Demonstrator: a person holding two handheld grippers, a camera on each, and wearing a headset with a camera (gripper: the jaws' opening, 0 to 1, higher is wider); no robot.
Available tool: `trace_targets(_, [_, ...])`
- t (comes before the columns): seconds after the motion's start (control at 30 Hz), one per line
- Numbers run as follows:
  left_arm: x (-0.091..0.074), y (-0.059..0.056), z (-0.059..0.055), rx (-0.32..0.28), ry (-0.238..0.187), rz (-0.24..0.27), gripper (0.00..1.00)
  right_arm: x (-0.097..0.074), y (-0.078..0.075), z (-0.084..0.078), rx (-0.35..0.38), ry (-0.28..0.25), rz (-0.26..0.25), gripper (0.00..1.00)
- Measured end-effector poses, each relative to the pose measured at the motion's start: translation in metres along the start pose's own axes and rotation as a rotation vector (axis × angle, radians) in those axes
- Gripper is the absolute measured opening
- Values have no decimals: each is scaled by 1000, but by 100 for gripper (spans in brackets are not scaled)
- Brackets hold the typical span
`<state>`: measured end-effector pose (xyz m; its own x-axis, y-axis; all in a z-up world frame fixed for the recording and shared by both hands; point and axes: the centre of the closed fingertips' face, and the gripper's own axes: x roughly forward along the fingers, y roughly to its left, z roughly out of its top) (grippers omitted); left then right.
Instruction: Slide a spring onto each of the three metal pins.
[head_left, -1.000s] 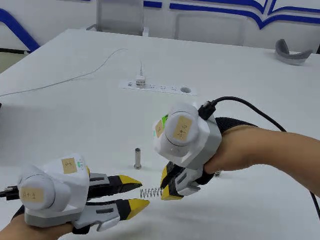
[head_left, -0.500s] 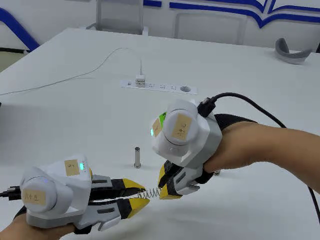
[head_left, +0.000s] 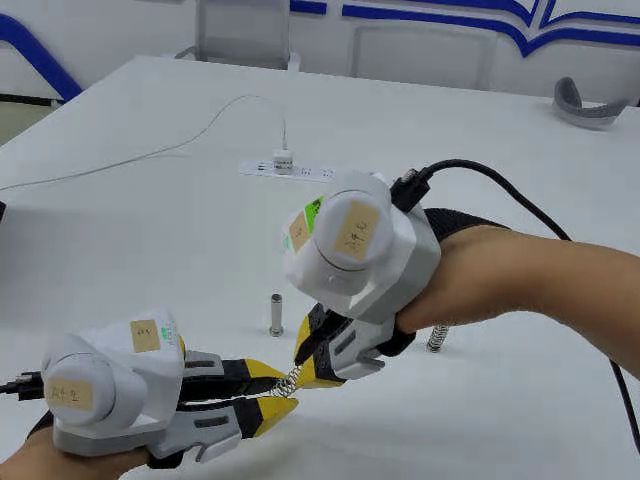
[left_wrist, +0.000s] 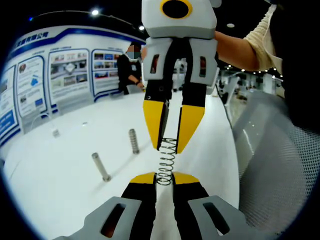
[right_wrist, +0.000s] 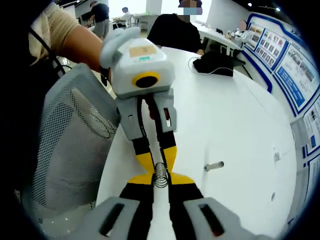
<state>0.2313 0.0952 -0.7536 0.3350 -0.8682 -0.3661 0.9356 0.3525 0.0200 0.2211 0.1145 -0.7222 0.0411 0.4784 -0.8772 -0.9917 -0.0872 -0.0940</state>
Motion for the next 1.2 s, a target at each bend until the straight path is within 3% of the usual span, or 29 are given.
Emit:
trace_targets(0.3, [2,-3,3,2,-12,-11,11,2,1,16,-22,-31,0,12])
trace_targets(0.5, [1,-2,3,-6,-19,-8,11,4,4,13,-15,-21,20,18])
trace_targets(1.2, [0,-1,6,-8,-28,-2,11,15,2,4,-22,31,30,12])
